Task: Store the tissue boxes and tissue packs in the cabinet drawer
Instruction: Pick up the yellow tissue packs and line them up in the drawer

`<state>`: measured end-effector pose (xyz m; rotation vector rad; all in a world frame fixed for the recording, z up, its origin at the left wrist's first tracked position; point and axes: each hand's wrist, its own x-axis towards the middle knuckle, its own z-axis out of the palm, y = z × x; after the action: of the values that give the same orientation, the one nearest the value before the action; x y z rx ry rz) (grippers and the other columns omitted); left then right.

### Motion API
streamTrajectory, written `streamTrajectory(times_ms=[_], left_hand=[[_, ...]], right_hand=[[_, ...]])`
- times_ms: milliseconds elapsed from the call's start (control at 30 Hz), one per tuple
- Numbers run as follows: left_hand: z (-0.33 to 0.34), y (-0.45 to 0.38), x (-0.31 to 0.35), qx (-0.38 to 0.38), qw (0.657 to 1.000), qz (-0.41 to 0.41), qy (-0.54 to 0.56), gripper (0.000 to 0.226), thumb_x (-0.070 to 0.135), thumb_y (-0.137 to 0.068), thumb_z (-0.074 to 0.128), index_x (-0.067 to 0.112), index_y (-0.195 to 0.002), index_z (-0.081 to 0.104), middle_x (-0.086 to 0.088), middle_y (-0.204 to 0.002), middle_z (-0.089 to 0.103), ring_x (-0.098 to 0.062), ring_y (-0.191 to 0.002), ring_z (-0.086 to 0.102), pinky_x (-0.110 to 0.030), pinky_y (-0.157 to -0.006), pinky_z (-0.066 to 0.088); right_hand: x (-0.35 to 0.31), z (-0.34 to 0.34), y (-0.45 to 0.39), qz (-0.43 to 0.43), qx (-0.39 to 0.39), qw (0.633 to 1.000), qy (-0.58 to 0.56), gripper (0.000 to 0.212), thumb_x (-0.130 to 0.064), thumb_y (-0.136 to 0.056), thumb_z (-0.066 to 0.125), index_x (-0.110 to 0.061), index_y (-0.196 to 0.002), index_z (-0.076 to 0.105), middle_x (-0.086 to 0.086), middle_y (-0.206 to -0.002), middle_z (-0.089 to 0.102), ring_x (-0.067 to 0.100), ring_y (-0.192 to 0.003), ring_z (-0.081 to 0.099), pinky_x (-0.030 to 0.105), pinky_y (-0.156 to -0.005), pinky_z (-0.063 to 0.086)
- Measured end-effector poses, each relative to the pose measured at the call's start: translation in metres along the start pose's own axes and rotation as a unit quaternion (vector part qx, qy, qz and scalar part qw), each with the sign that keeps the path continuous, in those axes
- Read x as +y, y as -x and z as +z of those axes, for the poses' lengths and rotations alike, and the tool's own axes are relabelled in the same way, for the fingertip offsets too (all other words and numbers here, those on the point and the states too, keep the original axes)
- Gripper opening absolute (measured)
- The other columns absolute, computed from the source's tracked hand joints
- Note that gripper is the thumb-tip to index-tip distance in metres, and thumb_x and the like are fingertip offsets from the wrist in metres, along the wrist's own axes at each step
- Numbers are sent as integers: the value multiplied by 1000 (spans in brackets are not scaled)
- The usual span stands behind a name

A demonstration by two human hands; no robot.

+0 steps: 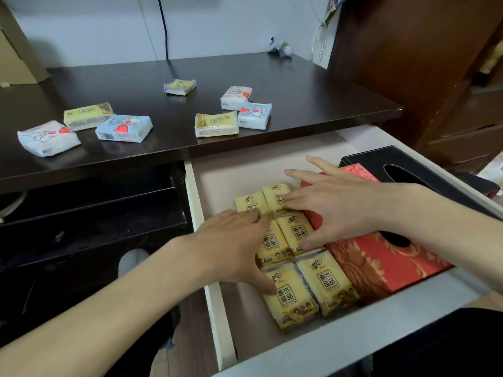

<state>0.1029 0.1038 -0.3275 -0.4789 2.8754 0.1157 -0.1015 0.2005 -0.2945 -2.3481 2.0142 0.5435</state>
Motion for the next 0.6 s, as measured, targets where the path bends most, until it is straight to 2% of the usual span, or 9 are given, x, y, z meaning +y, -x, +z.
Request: streamTrajectory(times_ms=[133,267,367,433,500,533,600], left_hand=[[6,1,7,47,999,12,2,113,83,-60,64,16,-146,36,-4,-144,47,-23,-126,47,-35,-106,34],[10,4,10,68,998,10,5,107,84,-61,63,17,-141,40,-2,-141,49,-22,-126,47,-33,-104,34],[9,4,10,77,997,9,4,105,84,-60,63,17,-138,42,-1,-136,51,-21,-123,48,-32,-102,35],[7,5,10,82,997,9,4,105,83,-61,63,17,-139,40,0,-138,49,-20,-124,47,-32,-103,34],[3,6,10,85,996,6,22,99,82,-62,63,20,-136,42,3,-134,49,-19,-122,47,-33,-101,35],[0,6,9,87,996,3,36,94,82,-63,63,22,-133,44,5,-130,50,-18,-120,48,-34,-99,37],[-8,8,6,89,994,-9,62,81,79,-67,60,27,-128,49,9,-124,55,-17,-115,53,-35,-94,44]], right_hand=[[3,5,-1,-21,-10,999,23,78,-85,-75,45,-32,-129,63,-12,-143,60,9,-158,0,45,-115,-30],[3,6,1,-26,-7,1000,16,80,-85,-75,47,-33,-133,61,-13,-145,58,8,-158,3,44,-113,-32],[2,3,2,-29,-19,999,6,84,-85,-74,52,-32,-140,57,-17,-148,54,10,-157,6,45,-116,-27],[0,-1,1,-23,-16,999,-18,85,-83,-75,54,-32,-143,54,-16,-151,49,10,-156,9,45,-121,-17],[-1,-6,1,-10,14,998,-56,78,-80,-78,53,-33,-140,56,-12,-147,52,13,-153,21,42,-126,0],[0,-8,2,-4,40,996,-75,72,-78,-81,52,-33,-136,59,-10,-142,56,14,-149,30,40,-125,13],[3,-13,2,9,96,988,-117,56,-69,-87,53,-33,-128,64,-9,-128,63,14,-134,47,39,-113,34]])
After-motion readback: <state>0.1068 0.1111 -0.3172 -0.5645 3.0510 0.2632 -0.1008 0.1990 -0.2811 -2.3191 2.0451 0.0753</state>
